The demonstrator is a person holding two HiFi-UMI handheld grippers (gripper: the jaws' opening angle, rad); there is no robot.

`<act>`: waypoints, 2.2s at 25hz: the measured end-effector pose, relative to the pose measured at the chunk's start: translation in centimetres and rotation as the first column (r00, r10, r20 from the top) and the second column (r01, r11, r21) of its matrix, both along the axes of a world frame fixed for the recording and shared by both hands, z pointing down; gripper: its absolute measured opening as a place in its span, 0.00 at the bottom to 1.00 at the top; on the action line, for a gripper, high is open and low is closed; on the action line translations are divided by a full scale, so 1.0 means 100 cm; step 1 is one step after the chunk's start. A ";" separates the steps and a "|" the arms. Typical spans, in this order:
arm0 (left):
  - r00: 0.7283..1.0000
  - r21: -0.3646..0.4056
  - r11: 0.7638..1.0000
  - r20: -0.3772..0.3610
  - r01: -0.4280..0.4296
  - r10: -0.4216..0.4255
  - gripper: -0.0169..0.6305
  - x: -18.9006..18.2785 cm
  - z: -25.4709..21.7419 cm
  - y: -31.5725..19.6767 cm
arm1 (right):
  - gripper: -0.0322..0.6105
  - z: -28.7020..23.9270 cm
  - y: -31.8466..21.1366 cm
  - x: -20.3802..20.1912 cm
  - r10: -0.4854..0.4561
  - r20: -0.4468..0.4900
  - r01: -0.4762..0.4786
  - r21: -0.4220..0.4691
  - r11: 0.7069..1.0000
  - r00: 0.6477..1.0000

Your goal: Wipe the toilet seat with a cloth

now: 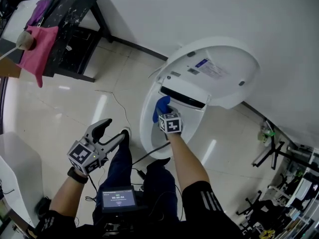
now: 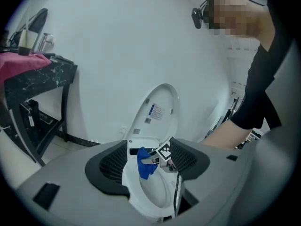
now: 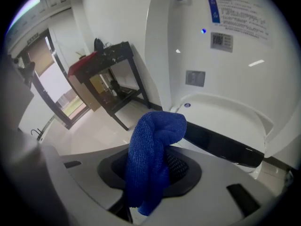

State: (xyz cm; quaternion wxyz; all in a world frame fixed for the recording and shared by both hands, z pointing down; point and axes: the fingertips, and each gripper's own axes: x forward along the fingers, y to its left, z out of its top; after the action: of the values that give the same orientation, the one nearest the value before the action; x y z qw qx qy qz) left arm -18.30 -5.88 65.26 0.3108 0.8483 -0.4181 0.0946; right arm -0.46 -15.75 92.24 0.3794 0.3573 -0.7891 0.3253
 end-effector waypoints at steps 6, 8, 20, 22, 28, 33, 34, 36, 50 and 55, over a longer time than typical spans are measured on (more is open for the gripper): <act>0.999 -0.036 0.999 -0.005 0.037 -0.037 0.45 -0.016 0.017 0.011 | 0.28 0.059 -0.006 0.001 -0.045 -0.126 0.042 -0.026 0.999 0.991; 0.999 -0.040 0.998 -0.009 0.044 -0.044 0.45 -0.017 0.016 0.015 | 0.28 0.076 -0.004 0.001 -0.071 -0.166 0.067 -0.031 0.997 0.984; 0.993 -0.068 0.993 -0.049 0.100 -0.103 0.45 -0.034 0.014 0.020 | 0.28 0.109 0.004 -0.011 -0.004 -0.099 -0.005 -0.089 0.996 0.995; 0.994 -0.065 0.993 -0.046 0.100 -0.103 0.45 -0.035 0.014 0.020 | 0.28 0.117 0.009 -0.010 0.021 -0.092 -0.032 -0.114 0.993 0.996; 0.993 -0.059 0.992 -0.030 0.110 -0.112 0.45 -0.037 0.022 0.026 | 0.28 0.121 0.030 -0.042 -0.049 -0.026 0.044 -0.162 0.986 0.998; 0.994 -0.061 0.993 -0.024 0.105 -0.107 0.45 -0.032 0.014 0.026 | 0.28 0.099 0.052 -0.096 -0.150 0.190 0.187 -0.194 0.963 0.970; 0.994 -0.063 0.993 -0.030 0.103 -0.105 0.45 -0.029 0.009 0.024 | 0.28 0.090 0.055 -0.107 -0.154 0.241 0.201 -0.187 0.961 0.958; 0.993 -0.058 0.993 -0.037 0.107 -0.110 0.45 -0.028 0.004 0.023 | 0.28 0.070 0.053 -0.123 -0.140 0.313 0.199 -0.165 0.966 0.940; 0.995 0.029 0.996 -0.049 0.084 -0.083 0.45 -0.001 -0.030 0.014 | 0.29 -0.062 0.030 -0.008 -0.044 0.288 0.039 0.023 0.999 0.957; 0.999 0.075 0.997 -0.041 0.027 -0.024 0.45 0.029 -0.055 -0.001 | 0.29 -0.152 0.023 0.045 0.032 0.318 -0.079 0.136 0.988 0.948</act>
State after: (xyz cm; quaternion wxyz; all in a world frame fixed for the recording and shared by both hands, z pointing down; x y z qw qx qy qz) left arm -15.35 -5.94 59.71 0.2881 0.8559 -0.4256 0.0578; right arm 4.06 -13.44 77.00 0.2122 0.3500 -0.8508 0.3296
